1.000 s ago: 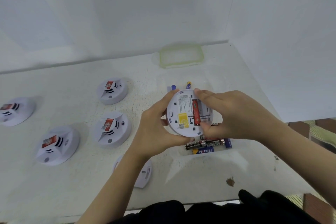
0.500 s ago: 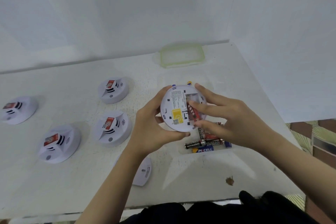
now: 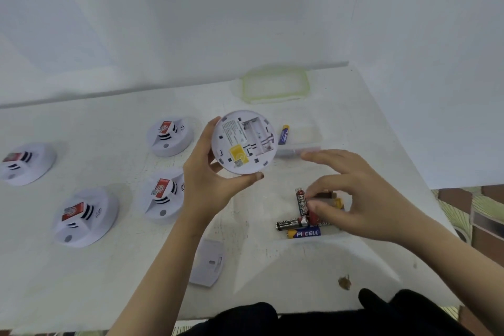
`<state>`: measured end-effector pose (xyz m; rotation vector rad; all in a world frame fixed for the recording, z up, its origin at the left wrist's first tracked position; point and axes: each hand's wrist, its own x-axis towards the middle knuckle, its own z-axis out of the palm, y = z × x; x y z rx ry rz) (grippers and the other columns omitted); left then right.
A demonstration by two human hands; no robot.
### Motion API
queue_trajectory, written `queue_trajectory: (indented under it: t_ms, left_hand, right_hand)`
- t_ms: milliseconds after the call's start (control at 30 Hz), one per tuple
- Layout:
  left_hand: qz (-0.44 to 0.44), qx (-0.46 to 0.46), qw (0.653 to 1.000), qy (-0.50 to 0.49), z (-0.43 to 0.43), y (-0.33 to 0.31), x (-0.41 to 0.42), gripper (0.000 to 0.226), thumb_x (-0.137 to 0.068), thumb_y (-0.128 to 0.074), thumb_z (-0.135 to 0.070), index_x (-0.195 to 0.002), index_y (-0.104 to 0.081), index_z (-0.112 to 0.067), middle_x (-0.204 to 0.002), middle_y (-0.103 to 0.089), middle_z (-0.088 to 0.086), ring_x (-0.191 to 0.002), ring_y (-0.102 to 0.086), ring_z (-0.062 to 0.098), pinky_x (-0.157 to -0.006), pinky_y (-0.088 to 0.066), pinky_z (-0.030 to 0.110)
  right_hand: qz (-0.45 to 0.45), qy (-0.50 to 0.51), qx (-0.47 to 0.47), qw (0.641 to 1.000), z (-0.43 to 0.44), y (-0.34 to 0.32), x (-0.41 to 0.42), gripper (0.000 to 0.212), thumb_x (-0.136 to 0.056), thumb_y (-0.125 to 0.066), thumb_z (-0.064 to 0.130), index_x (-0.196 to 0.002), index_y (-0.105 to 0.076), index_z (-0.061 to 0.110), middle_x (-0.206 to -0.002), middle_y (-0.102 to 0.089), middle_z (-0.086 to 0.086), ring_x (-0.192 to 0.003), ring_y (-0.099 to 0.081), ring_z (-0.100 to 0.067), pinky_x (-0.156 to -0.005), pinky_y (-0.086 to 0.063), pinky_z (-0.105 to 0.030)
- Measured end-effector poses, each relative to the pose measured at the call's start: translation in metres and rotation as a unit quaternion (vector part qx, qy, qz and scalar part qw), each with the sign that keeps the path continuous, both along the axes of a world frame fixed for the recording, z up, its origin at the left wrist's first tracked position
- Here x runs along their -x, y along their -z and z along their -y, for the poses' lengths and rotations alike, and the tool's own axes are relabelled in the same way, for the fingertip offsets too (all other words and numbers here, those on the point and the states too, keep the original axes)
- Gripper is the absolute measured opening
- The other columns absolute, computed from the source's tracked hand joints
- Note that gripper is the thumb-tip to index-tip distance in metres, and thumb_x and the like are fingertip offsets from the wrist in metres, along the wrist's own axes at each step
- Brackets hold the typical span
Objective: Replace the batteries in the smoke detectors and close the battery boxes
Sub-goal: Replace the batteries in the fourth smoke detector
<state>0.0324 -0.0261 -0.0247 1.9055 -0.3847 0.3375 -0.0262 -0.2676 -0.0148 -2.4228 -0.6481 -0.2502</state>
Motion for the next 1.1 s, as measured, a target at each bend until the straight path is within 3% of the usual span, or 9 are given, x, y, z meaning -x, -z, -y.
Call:
queue_trajectory:
  t_ms: [133, 233, 333, 500, 600, 733, 833, 967, 1100]
  left_hand:
    - [0.0, 0.006, 1.0, -0.021, 0.002, 0.002, -0.01, 0.089, -0.055, -0.093, -0.009, -0.131, -0.047, -0.019, -0.12, -0.056, -0.02, -0.109, -0.055, -0.011, -0.079, -0.047, 0.006]
    - [-0.006, 0.013, 0.999, -0.031, 0.002, 0.001, -0.021, 0.091, -0.056, -0.092, -0.013, -0.135, -0.047, -0.011, -0.123, -0.058, -0.012, -0.111, -0.057, -0.004, -0.08, -0.05, 0.01]
    - [-0.006, 0.017, 0.999, -0.038, 0.003, -0.002, -0.03, 0.09, -0.057, -0.092, -0.011, -0.135, -0.047, -0.012, -0.123, -0.058, -0.013, -0.111, -0.056, -0.004, -0.08, -0.052, 0.012]
    - [-0.005, 0.01, 0.999, -0.045, 0.003, -0.006, -0.038, 0.087, -0.057, -0.092, -0.01, -0.127, -0.046, -0.032, -0.113, -0.056, -0.032, -0.108, -0.056, -0.009, -0.077, -0.05, 0.01]
    - [-0.007, 0.004, 0.999, -0.046, 0.003, -0.006, -0.042, 0.086, -0.057, -0.092, -0.009, -0.121, -0.044, -0.041, -0.11, -0.054, -0.04, -0.108, -0.055, -0.01, -0.077, -0.05, 0.009]
    - [-0.011, 0.007, 0.999, -0.048, 0.003, -0.002, -0.047, 0.089, -0.056, -0.094, -0.012, -0.128, -0.045, -0.03, -0.115, -0.056, -0.027, -0.109, -0.056, -0.008, -0.077, -0.051, 0.01]
    - [-0.01, 0.004, 0.999, -0.04, 0.004, -0.002, -0.049, 0.085, -0.055, -0.091, -0.021, -0.127, -0.046, -0.03, -0.114, -0.057, -0.032, -0.109, -0.056, -0.008, -0.077, -0.051, 0.01]
    - [-0.012, 0.007, 0.999, -0.039, 0.003, -0.001, -0.051, 0.092, -0.054, -0.089, -0.027, -0.135, -0.047, -0.015, -0.121, -0.057, -0.02, -0.111, -0.056, -0.004, -0.08, -0.055, 0.017]
    - [-0.001, 0.005, 1.0, -0.022, 0.007, -0.006, -0.05, 0.087, -0.055, -0.09, -0.031, -0.13, -0.047, -0.022, -0.115, -0.055, -0.034, -0.11, -0.056, -0.005, -0.076, -0.052, 0.012]
  right_hand:
    - [0.038, 0.042, -0.046, 0.997, -0.003, -0.006, -0.025, 0.019, -0.085, -0.054, 0.031, -0.089, -0.07, 0.021, -0.104, -0.067, 0.009, -0.103, -0.055, -0.003, -0.094, -0.035, -0.018]
    - [-0.005, 0.058, -0.067, 0.996, -0.003, -0.016, -0.058, 0.013, -0.088, -0.058, 0.018, -0.095, -0.069, 0.02, -0.096, -0.065, 0.012, -0.087, -0.057, -0.005, -0.079, -0.037, -0.007]
    - [-0.094, 0.048, 0.013, 0.994, -0.003, -0.022, -0.098, 0.023, -0.09, -0.056, 0.012, -0.104, -0.067, 0.025, -0.107, -0.065, 0.009, -0.082, -0.057, -0.006, -0.069, -0.035, -0.005]
    - [-0.135, 0.019, 0.176, 0.975, -0.011, -0.022, -0.141, 0.041, -0.088, -0.051, 0.004, -0.115, -0.065, 0.032, -0.12, -0.062, 0.011, -0.095, -0.058, -0.011, -0.078, -0.04, -0.024]
    - [-0.14, -0.015, 0.271, 0.952, -0.018, -0.016, -0.153, 0.035, -0.087, -0.056, 0.009, -0.112, -0.067, 0.03, -0.109, -0.062, 0.01, -0.104, -0.055, -0.012, -0.078, -0.041, -0.024]
    - [-0.131, -0.02, 0.288, 0.948, -0.018, -0.014, -0.158, 0.018, -0.087, -0.059, 0.018, -0.102, -0.067, 0.025, -0.086, -0.052, 0.013, -0.089, -0.053, -0.012, -0.07, -0.038, -0.025]
    - [-0.165, -0.014, 0.202, 0.965, -0.011, -0.017, -0.152, 0.018, -0.093, -0.054, 0.026, -0.109, -0.062, 0.028, -0.091, -0.059, 0.011, -0.083, -0.052, -0.01, -0.071, -0.038, -0.025]
    - [-0.134, -0.001, 0.001, 0.991, 0.0, -0.028, -0.142, 0.022, -0.095, -0.053, 0.02, -0.108, -0.068, 0.029, -0.093, -0.065, 0.014, -0.08, -0.054, 0.001, -0.07, -0.037, -0.009]
    - [-0.127, 0.008, -0.231, 0.964, 0.0, -0.05, -0.126, 0.011, -0.085, -0.068, 0.01, -0.092, -0.064, 0.017, -0.08, -0.065, 0.001, -0.07, -0.056, -0.02, -0.07, -0.046, -0.034]
